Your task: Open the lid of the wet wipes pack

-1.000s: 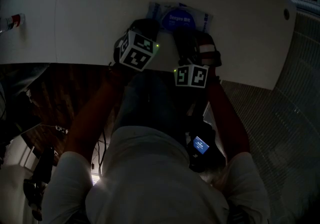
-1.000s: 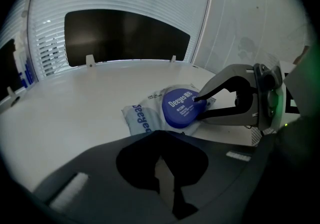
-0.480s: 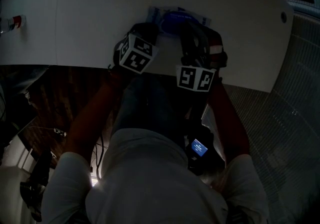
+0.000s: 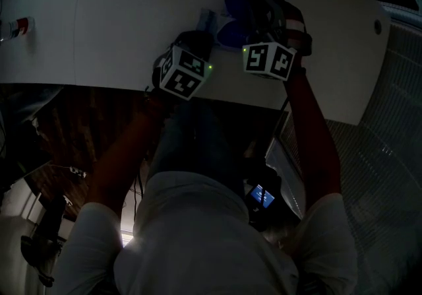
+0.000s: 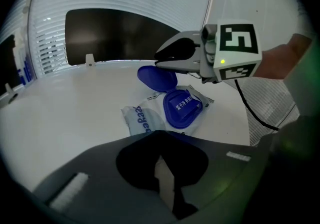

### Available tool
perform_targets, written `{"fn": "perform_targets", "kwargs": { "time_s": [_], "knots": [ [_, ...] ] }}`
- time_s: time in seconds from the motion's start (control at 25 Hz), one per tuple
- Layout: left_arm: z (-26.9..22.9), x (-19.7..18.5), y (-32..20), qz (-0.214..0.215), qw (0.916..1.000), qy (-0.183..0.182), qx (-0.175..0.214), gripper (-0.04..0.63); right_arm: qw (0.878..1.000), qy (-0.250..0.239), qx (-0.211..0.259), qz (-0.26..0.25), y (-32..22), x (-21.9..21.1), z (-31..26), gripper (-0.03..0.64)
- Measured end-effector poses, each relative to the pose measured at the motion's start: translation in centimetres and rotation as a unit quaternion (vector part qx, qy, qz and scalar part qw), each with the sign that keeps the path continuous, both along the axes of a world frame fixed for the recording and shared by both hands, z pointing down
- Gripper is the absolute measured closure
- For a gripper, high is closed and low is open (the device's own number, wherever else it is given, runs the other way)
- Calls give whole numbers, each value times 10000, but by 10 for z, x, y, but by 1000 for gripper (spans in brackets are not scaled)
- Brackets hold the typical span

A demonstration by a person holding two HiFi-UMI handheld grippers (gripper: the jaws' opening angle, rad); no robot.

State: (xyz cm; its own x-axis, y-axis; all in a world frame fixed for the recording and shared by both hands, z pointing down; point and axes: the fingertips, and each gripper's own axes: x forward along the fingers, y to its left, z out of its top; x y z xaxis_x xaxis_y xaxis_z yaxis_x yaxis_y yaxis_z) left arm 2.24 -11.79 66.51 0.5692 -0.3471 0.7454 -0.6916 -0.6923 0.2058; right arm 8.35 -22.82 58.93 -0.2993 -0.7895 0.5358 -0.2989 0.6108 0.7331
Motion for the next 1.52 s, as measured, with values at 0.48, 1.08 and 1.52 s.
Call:
{"fn": "perform_targets", "kwargs": {
  "time_s": [0.48,1.08,1.52],
  "knots": [
    [1,-1,-1,-18,10000,56,46,592,9968,-51,-795,-11,4,9,54,615],
    [-85,-6,-12,-353,9973,430,474,592,9863,-1462,-374,667,23,11,-75,615],
    [-272,-10,22,-899,9705,1734,1416,592,9398,-3295,-92,904,131,-11,-246,615]
  ]
}}
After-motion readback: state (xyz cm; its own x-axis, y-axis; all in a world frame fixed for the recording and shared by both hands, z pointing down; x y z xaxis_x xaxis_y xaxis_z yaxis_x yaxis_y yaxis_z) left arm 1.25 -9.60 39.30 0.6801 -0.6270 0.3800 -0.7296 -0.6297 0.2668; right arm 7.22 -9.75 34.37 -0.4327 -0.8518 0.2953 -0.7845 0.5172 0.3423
